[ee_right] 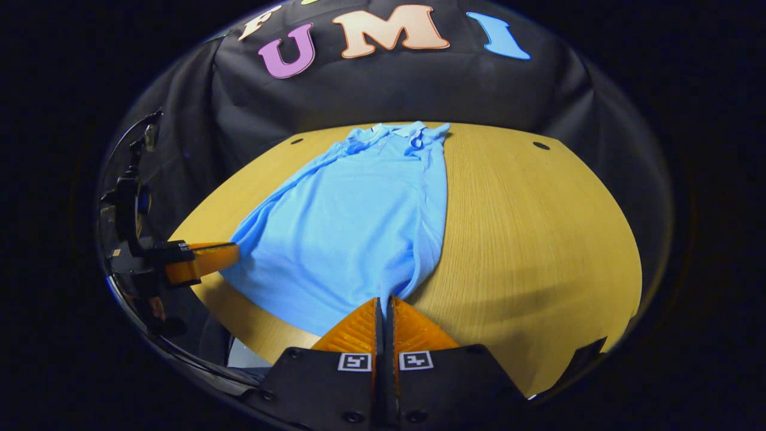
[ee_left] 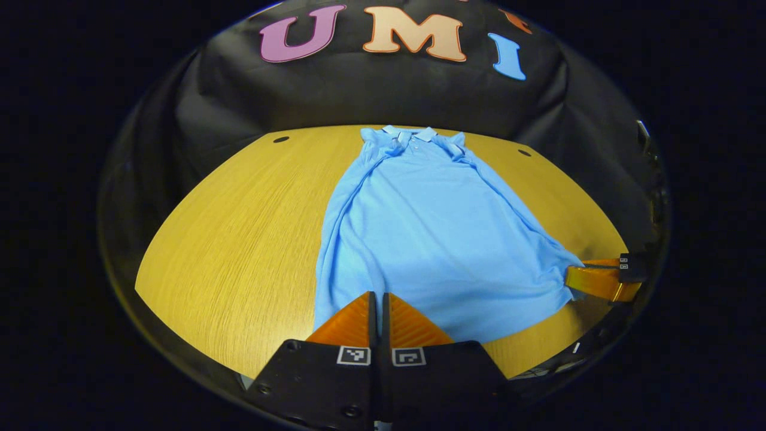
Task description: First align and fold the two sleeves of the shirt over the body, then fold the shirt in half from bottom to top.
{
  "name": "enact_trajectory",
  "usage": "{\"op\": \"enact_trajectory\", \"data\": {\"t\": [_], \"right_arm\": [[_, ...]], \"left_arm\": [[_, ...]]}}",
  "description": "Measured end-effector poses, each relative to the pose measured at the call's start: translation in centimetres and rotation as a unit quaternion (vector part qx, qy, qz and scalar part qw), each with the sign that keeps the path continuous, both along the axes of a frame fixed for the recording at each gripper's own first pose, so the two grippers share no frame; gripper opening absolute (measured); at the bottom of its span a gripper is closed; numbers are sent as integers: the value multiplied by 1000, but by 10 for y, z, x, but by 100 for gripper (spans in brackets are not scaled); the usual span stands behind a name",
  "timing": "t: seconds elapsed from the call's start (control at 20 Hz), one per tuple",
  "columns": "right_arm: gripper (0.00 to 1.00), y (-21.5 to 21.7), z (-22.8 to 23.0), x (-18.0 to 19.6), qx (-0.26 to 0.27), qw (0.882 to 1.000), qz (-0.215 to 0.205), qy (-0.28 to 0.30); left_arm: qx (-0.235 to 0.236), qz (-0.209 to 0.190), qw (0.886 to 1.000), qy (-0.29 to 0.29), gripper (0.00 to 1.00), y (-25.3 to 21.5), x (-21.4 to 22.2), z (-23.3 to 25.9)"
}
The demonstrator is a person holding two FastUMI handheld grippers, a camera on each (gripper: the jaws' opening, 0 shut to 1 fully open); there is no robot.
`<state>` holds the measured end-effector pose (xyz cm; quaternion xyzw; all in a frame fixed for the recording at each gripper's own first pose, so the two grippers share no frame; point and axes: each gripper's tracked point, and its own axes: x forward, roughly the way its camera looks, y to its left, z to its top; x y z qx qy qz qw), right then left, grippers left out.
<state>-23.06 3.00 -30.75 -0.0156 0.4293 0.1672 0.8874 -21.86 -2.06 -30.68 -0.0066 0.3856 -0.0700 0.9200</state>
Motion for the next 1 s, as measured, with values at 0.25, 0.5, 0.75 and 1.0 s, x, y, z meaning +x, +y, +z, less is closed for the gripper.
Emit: {"op": "enact_trajectory", "data": {"t": [0.25, 0.5, 0.75, 1.0], "right_arm": [[3, 14, 22, 36, 9, 1000, -7, -29], [3, 15, 25, 54, -1, 999, -13, -37], [0, 17, 31, 68, 8, 999, -22, -43], [3, 22, 36, 91, 13, 998, -28, -55]], "left_arm": [[-18, -2, 1000, -26, 0, 0, 34, 25], [-12, 0, 1000, -20, 0, 19, 43, 22], [-20, 7, 999, -25, 0, 27, 61, 36], [-23, -4, 1000, 10, 0, 28, 72, 30]]}}
